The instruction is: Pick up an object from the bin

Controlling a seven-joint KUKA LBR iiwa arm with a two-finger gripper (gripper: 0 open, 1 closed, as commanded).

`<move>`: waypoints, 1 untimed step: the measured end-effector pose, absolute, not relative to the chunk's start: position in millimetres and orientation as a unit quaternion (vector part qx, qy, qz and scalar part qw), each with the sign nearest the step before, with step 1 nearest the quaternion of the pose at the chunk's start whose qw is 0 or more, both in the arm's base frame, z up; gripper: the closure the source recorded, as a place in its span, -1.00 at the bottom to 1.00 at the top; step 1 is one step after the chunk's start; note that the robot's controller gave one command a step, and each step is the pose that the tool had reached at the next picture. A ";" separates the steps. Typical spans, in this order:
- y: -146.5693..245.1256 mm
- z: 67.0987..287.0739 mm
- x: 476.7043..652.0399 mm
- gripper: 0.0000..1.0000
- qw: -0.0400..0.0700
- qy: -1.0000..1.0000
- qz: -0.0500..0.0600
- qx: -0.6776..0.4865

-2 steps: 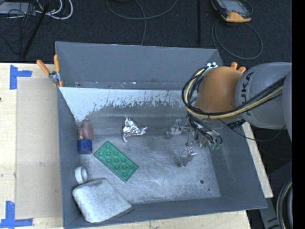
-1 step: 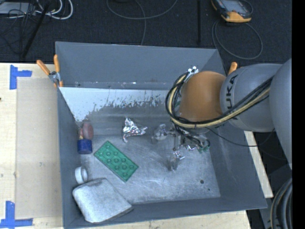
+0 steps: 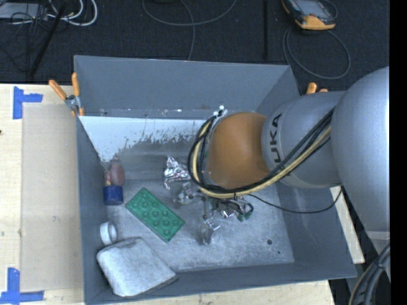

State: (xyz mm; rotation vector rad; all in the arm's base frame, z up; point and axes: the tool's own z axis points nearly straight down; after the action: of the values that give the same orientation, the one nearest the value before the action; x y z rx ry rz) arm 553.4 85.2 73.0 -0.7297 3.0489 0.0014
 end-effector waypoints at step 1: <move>150.9 74.3 546.8 -1.00 0.001 0.961 0.001 -0.275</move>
Offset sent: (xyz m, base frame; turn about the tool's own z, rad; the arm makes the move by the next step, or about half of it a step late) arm -0.0065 0.0620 0.0013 -0.0828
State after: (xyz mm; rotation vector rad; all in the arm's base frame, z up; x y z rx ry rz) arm 546.8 150.9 74.3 -0.8636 3.0179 0.0043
